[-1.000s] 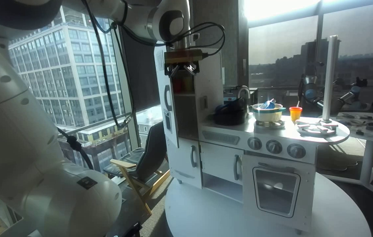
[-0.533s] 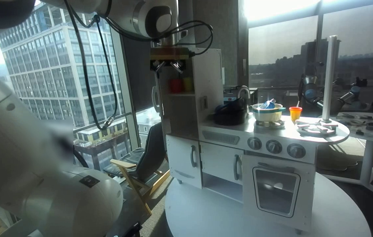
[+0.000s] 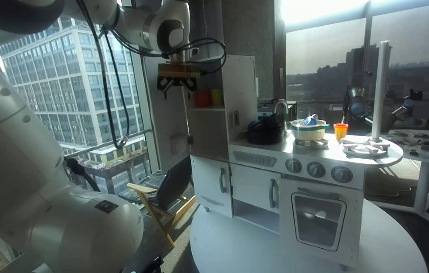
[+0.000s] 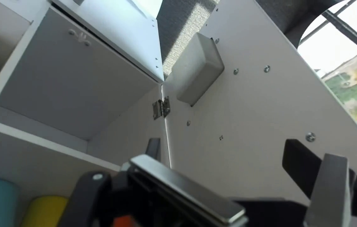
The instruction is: Open all the cabinet doors of the toy kitchen
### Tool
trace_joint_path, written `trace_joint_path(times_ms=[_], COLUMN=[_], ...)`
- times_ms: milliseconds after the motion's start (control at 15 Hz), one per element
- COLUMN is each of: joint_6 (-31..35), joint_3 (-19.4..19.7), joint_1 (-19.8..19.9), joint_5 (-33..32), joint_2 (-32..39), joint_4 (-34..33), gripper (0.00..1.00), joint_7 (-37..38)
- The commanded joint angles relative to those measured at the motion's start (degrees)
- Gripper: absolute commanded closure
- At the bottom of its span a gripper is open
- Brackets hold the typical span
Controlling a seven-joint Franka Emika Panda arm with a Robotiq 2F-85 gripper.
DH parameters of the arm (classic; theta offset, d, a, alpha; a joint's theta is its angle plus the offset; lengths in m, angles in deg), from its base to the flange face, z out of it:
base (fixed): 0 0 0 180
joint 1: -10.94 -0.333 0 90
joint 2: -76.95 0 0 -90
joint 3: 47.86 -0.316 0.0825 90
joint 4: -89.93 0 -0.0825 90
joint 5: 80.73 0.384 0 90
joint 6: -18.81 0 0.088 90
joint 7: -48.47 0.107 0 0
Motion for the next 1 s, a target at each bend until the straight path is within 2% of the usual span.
trace_joint_path(times_ms=[0,200,533,800,933], joint_6=[-0.5,-1.4,-1.8,-0.5,2.2], joint_3=[-1.4,-2.0,-2.1,-2.8,-3.1], joint_1=[1.1,3.0,5.2,5.3,4.8], joint_5=[-3.3,-10.0,-15.0,-17.1,-15.7], joint_2=[2.4,3.1,6.8,10.2,10.8], joint_4=[-3.6,-3.6,-0.8,2.1,4.3], gripper=[0.0,0.0,0.0,0.0,0.0], joint_7=[5.2,10.7,17.1,20.7,20.6])
